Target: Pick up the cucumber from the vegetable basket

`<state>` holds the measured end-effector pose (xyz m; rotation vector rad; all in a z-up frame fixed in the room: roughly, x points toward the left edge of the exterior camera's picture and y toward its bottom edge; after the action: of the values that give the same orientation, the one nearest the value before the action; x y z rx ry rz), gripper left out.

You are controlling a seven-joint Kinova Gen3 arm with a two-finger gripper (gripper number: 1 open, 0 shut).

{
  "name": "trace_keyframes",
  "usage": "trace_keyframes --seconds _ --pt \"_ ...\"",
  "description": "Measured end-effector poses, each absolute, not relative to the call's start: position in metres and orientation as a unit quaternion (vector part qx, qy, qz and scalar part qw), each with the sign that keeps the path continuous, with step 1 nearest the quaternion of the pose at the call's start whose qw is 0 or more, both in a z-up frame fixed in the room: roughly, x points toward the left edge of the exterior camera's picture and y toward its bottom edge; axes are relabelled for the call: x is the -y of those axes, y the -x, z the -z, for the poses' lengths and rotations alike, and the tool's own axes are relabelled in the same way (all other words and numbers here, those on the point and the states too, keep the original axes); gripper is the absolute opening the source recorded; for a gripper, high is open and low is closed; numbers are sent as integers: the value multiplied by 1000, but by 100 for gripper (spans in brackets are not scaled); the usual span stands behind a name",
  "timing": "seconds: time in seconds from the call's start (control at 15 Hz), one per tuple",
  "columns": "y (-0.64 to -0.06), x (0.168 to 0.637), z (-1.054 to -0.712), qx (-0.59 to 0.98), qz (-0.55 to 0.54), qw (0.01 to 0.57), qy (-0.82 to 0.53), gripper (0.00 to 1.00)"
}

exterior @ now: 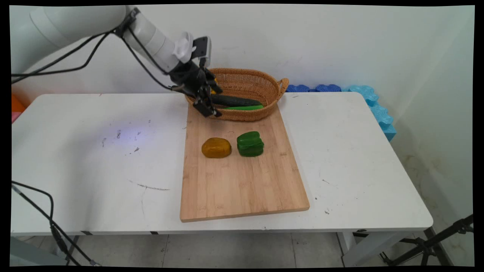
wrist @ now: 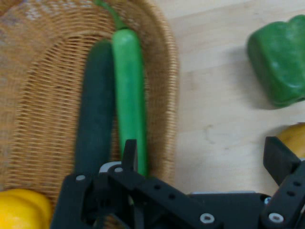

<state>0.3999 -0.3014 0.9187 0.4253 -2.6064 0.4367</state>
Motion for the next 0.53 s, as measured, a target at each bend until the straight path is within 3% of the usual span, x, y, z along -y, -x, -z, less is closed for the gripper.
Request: trace_keyframes --seconds 0.53 --pt "-421 361 -932 953 -190 200 -120 100"
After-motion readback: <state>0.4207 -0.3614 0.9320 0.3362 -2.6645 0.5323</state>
